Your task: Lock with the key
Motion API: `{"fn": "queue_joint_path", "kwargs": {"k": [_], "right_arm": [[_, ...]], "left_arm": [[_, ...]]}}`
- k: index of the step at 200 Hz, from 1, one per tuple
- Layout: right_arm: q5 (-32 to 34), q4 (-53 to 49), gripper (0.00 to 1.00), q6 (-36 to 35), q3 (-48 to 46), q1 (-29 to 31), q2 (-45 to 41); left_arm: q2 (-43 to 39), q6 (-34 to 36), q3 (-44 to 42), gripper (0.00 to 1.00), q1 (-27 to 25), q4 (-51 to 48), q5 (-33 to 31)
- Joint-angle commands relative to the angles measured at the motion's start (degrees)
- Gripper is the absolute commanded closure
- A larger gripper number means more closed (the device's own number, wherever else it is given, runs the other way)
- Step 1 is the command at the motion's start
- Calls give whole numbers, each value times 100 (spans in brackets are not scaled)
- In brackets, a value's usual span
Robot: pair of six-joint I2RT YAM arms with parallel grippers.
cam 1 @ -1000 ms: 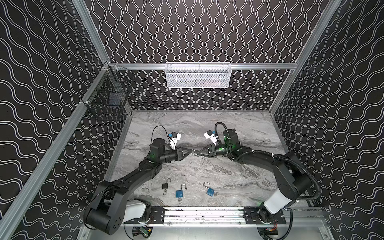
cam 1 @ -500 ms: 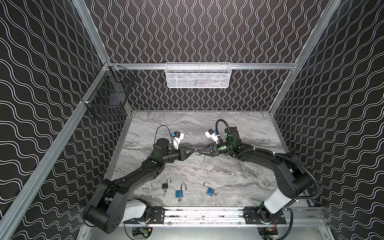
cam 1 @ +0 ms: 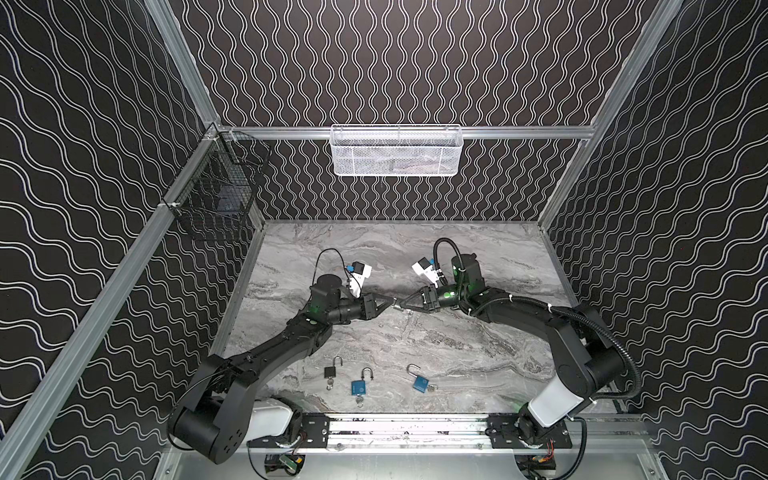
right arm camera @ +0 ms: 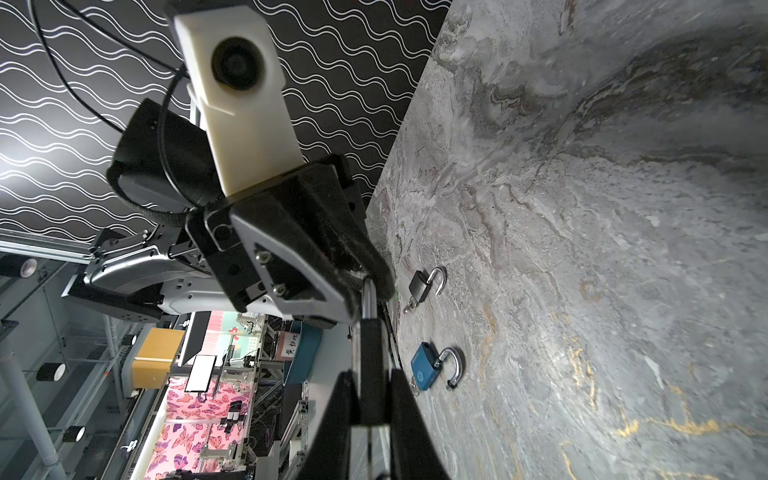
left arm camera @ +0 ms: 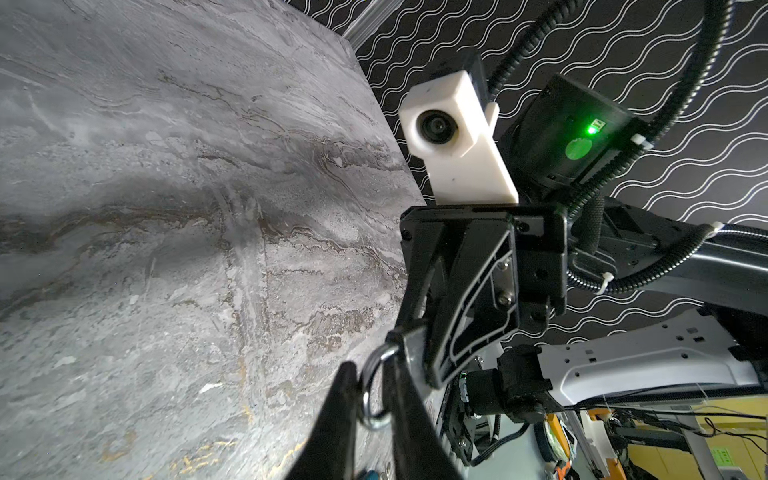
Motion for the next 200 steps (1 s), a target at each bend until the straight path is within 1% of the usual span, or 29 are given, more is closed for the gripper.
{"fn": "queue_joint_path", "kwargs": {"k": [1, 9, 16, 49, 90, 113, 132, 170, 200], "right_arm": [[310, 250, 100, -44, -45, 16, -32], [328, 275, 100, -31, -78, 14, -32], [331, 289, 100, -26, -100, 12, -32], [343, 394, 100, 44, -198, -1, -91], [347, 414, 100, 68, -242, -58, -181], [342, 429, 100, 81, -250, -58, -166], [330, 450, 100, 93, -255, -67, -155], [299, 484, 100, 114, -287, -68, -180], [303, 468, 100, 111, -286, -63, -189]], "left_arm": [[39, 186, 122, 68, -24, 200, 469], [80, 181, 131, 64, -20, 237, 411], [142, 119, 139, 61, -2, 342, 422], [431, -24, 180, 60, 26, 671, 521], [503, 72, 167, 59, 51, 540, 474], [567, 5, 123, 67, 70, 697, 501], [573, -23, 105, 70, 79, 741, 491], [612, -61, 124, 72, 77, 800, 494], [703, -88, 165, 82, 84, 834, 529]]}}
